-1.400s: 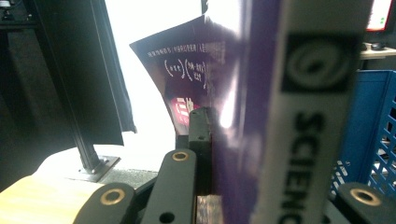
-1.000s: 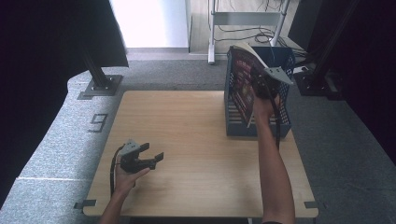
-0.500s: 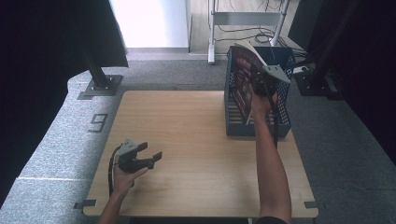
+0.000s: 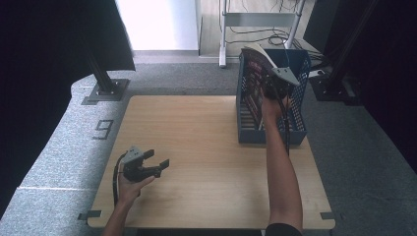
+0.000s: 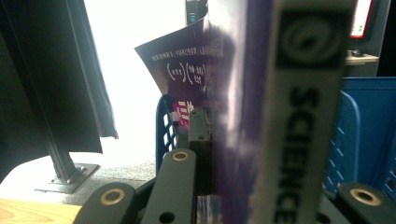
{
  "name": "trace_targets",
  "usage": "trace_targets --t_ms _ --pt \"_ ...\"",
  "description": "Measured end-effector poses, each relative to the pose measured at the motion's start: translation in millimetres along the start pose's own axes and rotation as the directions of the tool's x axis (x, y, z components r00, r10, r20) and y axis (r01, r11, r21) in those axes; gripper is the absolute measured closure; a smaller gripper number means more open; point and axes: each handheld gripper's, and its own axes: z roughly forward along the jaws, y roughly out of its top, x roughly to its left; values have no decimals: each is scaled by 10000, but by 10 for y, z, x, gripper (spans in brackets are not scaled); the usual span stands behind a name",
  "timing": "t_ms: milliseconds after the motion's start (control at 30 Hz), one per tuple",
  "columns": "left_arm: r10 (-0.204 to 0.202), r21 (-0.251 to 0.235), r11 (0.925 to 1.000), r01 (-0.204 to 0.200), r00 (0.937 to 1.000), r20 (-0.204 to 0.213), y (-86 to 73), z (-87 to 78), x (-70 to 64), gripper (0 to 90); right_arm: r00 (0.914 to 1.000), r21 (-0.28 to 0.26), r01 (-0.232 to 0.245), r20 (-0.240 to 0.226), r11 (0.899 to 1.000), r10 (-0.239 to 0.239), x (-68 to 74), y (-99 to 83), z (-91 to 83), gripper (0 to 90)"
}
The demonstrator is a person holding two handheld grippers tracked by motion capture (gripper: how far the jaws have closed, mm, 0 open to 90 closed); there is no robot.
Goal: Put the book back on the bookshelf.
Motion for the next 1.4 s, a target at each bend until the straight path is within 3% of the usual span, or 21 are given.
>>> trace_targets --t_ms 333,833,1233,1400 --pt "-8 -35 10000 8 10000 -33 1 -14 7 178 10000 36 -55 5 10000 55 23 -87 123 819" --pt "95 99 9999 -95 10000 -8 -13 -6 -5 178 9999 539 -124 -32 9985 126 119 -428 270 819" --pt "144 38 9999 -144 9999 29 7 -18 -38 178 9984 947 234 -527 9952 -184 151 -501 135 811" --pt "128 -32 9999 -129 9999 -24 19 -38 -36 178 9971 1505 292 -732 9882 -183 191 -522 15 796"
